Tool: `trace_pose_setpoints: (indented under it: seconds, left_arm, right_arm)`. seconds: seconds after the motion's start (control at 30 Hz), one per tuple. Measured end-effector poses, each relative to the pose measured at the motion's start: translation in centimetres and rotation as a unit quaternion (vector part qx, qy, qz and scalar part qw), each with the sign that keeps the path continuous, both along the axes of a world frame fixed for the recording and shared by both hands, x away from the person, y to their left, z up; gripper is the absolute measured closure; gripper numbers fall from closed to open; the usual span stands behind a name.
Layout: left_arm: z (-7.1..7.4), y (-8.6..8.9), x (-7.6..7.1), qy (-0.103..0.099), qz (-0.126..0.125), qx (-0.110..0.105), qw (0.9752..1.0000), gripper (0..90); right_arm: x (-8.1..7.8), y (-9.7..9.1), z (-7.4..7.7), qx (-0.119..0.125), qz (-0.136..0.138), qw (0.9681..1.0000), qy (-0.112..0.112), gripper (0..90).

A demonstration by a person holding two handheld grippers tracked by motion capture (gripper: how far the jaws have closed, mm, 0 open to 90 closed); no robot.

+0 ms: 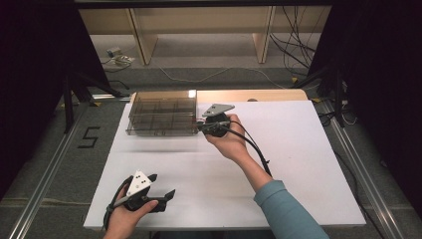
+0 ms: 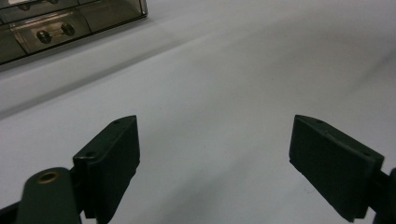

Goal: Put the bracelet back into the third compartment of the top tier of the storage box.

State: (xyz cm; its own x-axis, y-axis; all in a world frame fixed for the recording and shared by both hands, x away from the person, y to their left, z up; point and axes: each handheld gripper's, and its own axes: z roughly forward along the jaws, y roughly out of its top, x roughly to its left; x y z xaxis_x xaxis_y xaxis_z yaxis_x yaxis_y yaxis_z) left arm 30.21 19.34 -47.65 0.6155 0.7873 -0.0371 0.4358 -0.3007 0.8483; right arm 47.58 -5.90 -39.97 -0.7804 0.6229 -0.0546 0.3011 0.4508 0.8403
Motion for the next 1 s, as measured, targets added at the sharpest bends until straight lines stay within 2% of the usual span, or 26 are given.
trace_pose_setpoints:
  seconds: [0.53, 1.0]
  left_arm:
    - [0.0, 0.0, 0.0, 0.0, -0.001, -0.001, 1.0, 16.2]
    - [0.0, 0.0, 0.0, -0.001, 0.0, -0.003, 1.0, 16.2]
  right_arm:
    - [0.3, 2.0, 0.4, 0.001, 0.014, 0.9999, -0.003, 86.9]
    - [1.0, 4.0, 0.5, 0.005, 0.023, 0.9997, 0.005, 86.9]
